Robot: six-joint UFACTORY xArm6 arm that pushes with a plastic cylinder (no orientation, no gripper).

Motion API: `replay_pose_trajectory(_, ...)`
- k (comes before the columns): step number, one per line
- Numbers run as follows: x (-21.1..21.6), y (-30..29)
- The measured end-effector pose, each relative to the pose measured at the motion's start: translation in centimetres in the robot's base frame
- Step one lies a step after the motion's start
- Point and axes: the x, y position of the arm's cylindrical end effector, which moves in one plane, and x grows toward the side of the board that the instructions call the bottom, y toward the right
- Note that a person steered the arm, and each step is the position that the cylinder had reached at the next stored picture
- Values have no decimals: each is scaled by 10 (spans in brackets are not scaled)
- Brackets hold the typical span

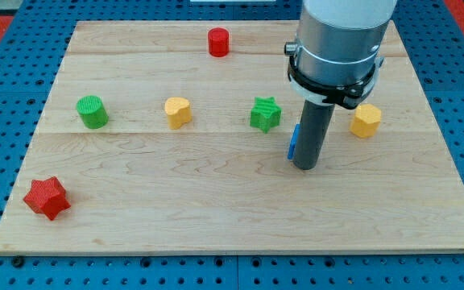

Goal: Drag the triangle closer to the top left of the board

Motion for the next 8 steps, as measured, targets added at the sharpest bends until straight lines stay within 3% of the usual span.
replay_pose_trajectory(1,10,0)
replay_pose_trajectory(4,-15,-9)
replay_pose_trajectory(6,-56,0)
replay_pose_trajectory(8,-92,62)
